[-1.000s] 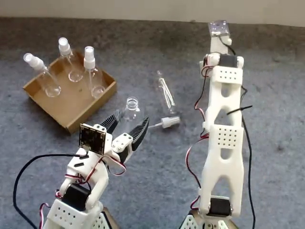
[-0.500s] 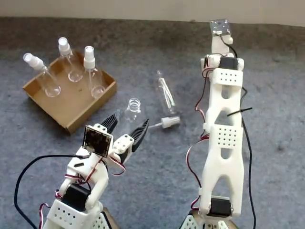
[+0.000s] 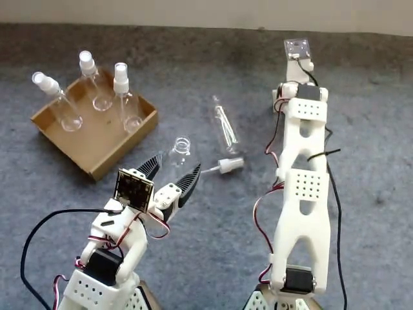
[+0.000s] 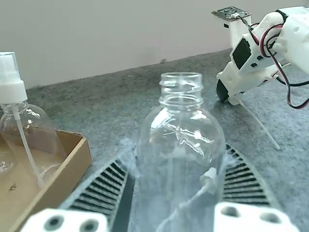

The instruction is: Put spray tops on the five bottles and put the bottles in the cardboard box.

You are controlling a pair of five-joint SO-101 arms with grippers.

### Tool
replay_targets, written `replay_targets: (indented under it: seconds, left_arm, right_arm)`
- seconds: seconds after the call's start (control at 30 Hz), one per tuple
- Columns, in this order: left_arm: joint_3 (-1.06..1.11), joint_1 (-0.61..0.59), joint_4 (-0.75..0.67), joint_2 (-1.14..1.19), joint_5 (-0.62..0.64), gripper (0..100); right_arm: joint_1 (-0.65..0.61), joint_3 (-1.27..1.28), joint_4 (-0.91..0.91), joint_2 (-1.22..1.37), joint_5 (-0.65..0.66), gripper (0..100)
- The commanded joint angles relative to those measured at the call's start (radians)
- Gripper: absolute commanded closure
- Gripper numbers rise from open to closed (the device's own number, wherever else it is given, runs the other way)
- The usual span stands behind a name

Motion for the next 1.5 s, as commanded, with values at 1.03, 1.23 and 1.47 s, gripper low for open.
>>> replay_targets:
  seconds: [1.03, 1.23, 1.47]
  left_arm:
    - [0.022, 0.214, 0.066, -0.004, -0.014, 88]
    - [0.022, 0.214, 0.064, -0.004, -0.014, 88]
    - [0.022, 0.214, 0.057, -0.004, -0.014, 88]
  right_arm:
    - [-0.001, -0.398, 0.601, -0.691, -0.068, 98.8]
    - [-0.048, -0.397, 0.604, -0.891, -0.084, 98.8]
    - [-0.124, -0.151, 0.602, -1.196, -0.086, 98.8]
